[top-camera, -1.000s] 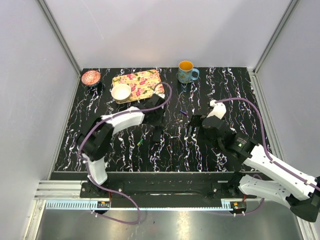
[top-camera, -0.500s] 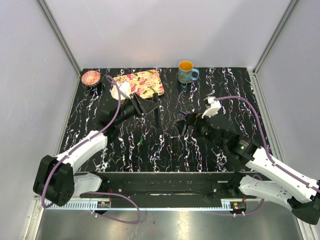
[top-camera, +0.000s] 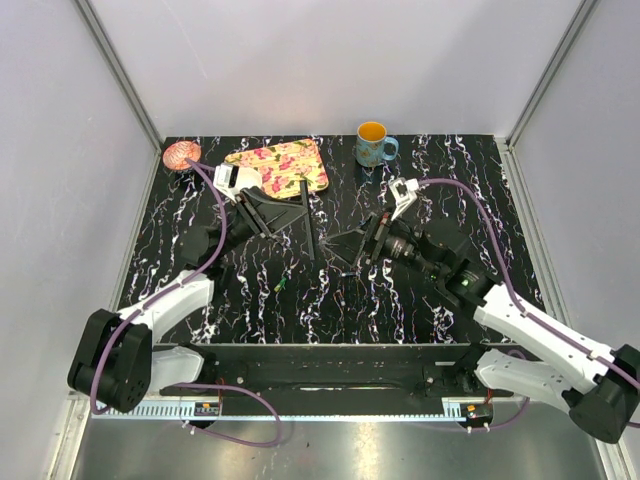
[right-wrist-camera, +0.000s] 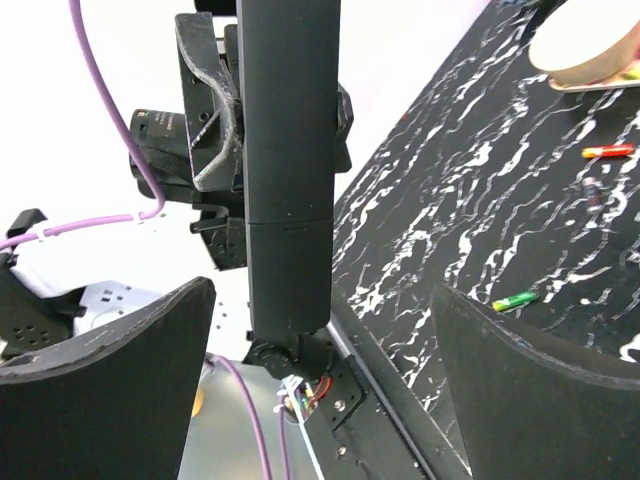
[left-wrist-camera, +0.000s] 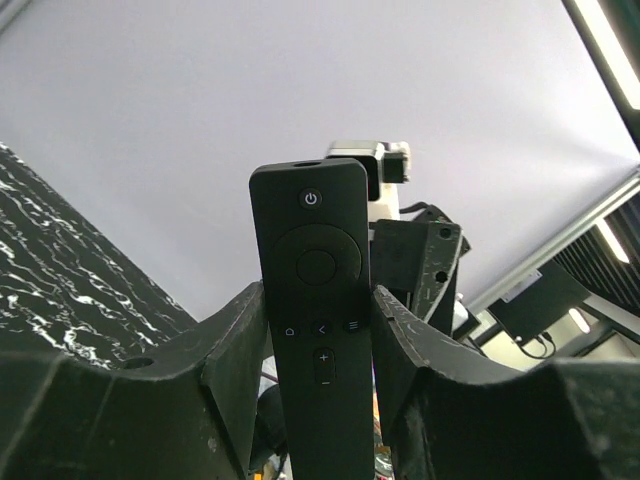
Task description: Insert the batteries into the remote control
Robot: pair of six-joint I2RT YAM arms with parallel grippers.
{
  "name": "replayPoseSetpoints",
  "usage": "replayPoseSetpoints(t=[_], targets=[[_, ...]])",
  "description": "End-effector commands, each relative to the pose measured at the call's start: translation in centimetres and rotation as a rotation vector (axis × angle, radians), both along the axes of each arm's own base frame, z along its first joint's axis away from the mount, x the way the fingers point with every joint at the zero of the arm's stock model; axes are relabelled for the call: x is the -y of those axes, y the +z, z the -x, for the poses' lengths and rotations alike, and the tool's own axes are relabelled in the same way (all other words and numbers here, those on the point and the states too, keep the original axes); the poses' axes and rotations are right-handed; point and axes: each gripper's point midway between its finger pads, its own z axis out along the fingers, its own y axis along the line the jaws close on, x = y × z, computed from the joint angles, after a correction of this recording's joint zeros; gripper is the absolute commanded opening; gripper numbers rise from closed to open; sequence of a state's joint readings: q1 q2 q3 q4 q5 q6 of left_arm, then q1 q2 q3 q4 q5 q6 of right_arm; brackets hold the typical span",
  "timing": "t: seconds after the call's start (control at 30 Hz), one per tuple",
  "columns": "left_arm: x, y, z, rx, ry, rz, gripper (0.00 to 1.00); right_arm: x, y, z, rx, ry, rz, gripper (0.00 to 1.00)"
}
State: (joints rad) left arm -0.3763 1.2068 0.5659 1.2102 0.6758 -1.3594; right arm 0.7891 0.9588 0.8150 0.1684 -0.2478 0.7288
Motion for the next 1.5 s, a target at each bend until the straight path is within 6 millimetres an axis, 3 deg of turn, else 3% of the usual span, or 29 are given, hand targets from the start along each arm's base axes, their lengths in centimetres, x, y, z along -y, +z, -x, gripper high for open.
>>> replayPoseSetpoints(t=[0.0,0.17,0.43,0.63,0.73,1.0,1.07,1.13,1.17,1.23,1.27,1.3,1.33,1.4,1.43,1.47], targets=[[-0.7,3.4,2.7,0.152,-0.05,0.064,0.09,-1.4,2.2,1.3,0.02,0.121,-0.109,1.0],[-0.7,3.4,2.8,0.152,-0.047,0.051,0.09,-2.4,2.2,1.3,0.011,0.165,-0.127,1.0],[-0.6,3.6,2.6,0.158,-0.036,0.043,0.09,-3.9,1.2,1.2,-0.014,0.234,-0.119,0.86],[-0.6,3.3,2.5,0.151,-0.035,0.045,0.09,-4.6,1.1,1.2,-0.024,0.265,-0.142,0.83],[-0.6,3.3,2.4,0.149,-0.03,0.045,0.09,-4.9,1.1,1.2,-0.031,0.283,-0.155,0.77],[-0.7,3.1,2.3,0.142,-0.027,0.046,0.11,-4.9,1.3,1.7,-0.017,0.304,-0.176,0.39],[-0.6,2.8,2.1,0.127,-0.024,0.039,0.33,-4.8,1.3,1.9,-0.011,0.311,-0.168,0.31],[-0.5,2.2,1.5,0.095,-0.014,0.015,0.7,-4.5,1.2,2.2,-0.013,0.311,-0.142,0.1],[-0.6,1.9,1.1,0.077,0.0,0.004,0.76,-4.3,0.9,2.2,-0.002,0.302,-0.117,0.0],[-0.9,0.9,0.1,0.035,0.052,-0.047,0.99,-3.7,1.6,2.3,0.024,0.282,-0.084,0.0],[-1.2,0.8,-0.4,0.021,0.079,-0.067,0.99,-3.5,0.5,2.3,0.015,0.274,-0.026,0.0],[-1.7,1.0,-0.8,0.043,0.129,-0.089,0.99,-3.0,1.3,2.3,0.037,0.256,-0.014,0.0],[-1.8,-0.1,-1.7,-0.025,0.156,-0.137,0.99,-2.5,-0.4,1.8,-0.018,0.209,0.058,0.0],[-2.9,-0.1,-2.4,0.009,0.254,-0.204,0.99,-1.5,-0.4,1.1,0.019,0.149,0.14,0.0],[-3.2,-1.2,-3.1,-0.059,0.29,-0.28,0.99,-0.3,-2.8,0.0,-0.048,0.06,0.25,0.0],[-3.3,-1.4,-3.3,-0.068,0.317,-0.331,0.99,0.3,-2.3,-0.7,-0.02,0.015,0.299,0.0]])
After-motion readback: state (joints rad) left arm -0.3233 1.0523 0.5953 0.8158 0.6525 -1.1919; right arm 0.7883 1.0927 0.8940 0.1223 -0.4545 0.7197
